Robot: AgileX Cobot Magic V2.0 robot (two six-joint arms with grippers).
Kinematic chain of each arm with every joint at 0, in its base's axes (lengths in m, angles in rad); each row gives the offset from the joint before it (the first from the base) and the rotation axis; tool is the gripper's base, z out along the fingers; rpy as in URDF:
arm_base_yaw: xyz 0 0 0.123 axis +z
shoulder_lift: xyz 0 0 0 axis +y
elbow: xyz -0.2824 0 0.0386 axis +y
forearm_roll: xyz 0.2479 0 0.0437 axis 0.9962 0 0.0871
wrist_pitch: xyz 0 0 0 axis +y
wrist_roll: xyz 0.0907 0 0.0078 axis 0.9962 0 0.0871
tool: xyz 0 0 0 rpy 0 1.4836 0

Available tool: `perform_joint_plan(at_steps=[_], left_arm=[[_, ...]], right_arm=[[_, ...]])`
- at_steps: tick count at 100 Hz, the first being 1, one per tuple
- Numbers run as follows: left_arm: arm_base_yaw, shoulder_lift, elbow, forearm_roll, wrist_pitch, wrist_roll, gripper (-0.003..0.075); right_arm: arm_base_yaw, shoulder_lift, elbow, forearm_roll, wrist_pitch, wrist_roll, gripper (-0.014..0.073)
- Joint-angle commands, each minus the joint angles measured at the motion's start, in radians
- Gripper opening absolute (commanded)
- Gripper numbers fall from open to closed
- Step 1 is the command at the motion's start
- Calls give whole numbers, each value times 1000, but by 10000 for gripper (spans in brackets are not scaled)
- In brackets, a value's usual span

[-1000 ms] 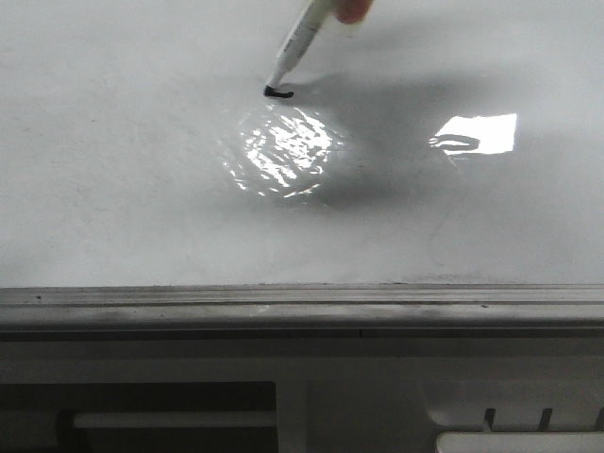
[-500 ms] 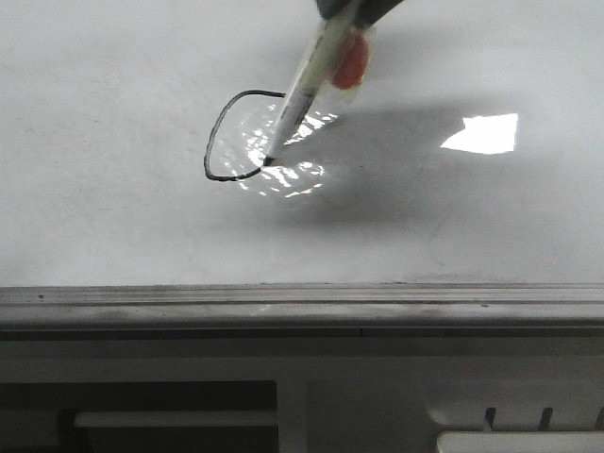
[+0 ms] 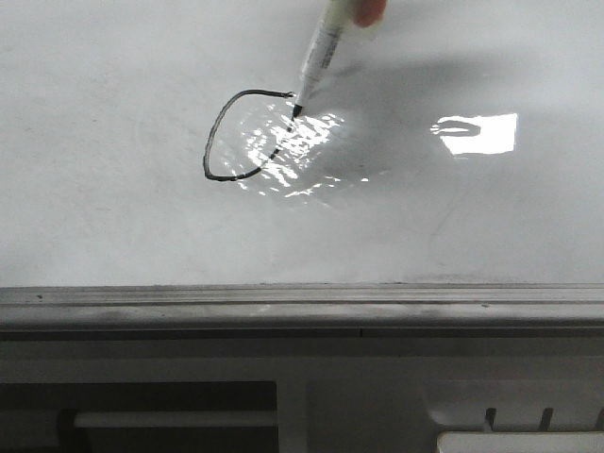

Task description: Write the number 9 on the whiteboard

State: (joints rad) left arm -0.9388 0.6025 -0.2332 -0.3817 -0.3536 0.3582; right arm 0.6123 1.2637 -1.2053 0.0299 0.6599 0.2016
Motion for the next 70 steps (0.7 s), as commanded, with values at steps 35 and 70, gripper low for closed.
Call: perform_joint_plan(at_steps=[35,70], left_arm=[[-7,0,-26,2,-35,-2,200],[-7,0,-26,5,-17,-2,200]], right_arm=[[-7,-15,26,-37,8,-19,-69],[39,-29,123,14,-39,-16,-69]])
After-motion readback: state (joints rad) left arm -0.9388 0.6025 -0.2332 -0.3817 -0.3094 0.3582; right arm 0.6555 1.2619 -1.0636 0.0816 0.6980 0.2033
